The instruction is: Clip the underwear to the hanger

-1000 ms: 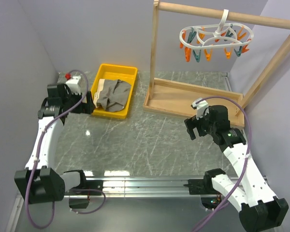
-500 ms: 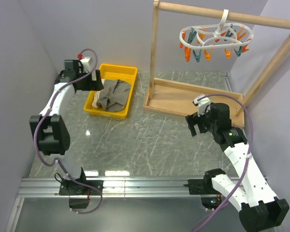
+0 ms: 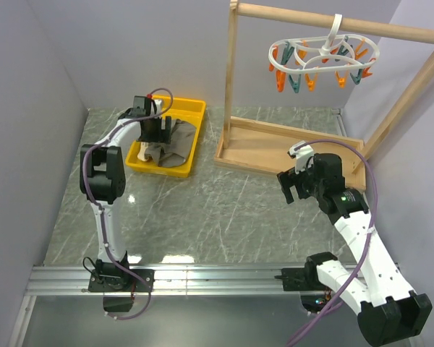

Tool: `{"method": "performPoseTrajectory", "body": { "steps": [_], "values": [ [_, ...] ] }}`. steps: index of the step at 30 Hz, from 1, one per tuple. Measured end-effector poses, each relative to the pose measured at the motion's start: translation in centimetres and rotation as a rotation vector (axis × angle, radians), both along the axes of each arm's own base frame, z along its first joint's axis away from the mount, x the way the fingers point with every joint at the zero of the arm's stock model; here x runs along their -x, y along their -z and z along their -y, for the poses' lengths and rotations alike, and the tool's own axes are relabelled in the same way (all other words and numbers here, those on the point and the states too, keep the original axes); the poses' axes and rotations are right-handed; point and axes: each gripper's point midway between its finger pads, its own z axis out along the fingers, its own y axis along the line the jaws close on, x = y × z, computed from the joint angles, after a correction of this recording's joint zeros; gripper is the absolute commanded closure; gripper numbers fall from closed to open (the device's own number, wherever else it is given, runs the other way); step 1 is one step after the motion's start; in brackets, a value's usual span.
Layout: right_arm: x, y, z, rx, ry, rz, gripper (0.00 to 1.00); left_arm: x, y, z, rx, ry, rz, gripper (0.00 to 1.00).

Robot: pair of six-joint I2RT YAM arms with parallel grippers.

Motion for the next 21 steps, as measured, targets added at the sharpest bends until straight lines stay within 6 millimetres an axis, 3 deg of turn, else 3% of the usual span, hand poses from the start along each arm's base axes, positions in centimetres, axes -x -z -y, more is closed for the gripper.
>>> {"method": "performPoseTrajectory", "body": {
  "steps": [4, 9, 13, 18, 19, 21],
  "values": [
    [0.0, 0.0, 0.0, 0.000, 0.001, -0.001, 0.00, 0.4, 2.1, -0.2, -0.028, 0.008, -0.044, 0.09],
    [0.0, 0.0, 0.1, 0.002, 0.002, -0.001, 0.00, 0.6, 2.9, 0.5, -0.061, 0.028, -0.053, 0.14],
    [0.0, 0.0, 0.1, 0.006, 0.005, 0.000, 0.00, 0.6, 4.6, 0.8, -0.119, 0.051, -0.077, 0.39],
    [-0.1, 0.0, 0.2, 0.009, 0.007, 0.001, 0.00, -0.1, 4.5, 0.9, -0.156, 0.066, -0.079, 0.61],
    [-0.1, 0.0, 0.2, 0.010, 0.007, 0.001, 0.00, 0.0, 4.5, 0.7, -0.164, 0.066, -0.083, 0.76],
    [-0.1, 0.0, 0.2, 0.010, 0.007, 0.001, 0.00, 0.3, 4.5, 0.4, -0.183, 0.073, -0.096, 0.93]
  ]
}}
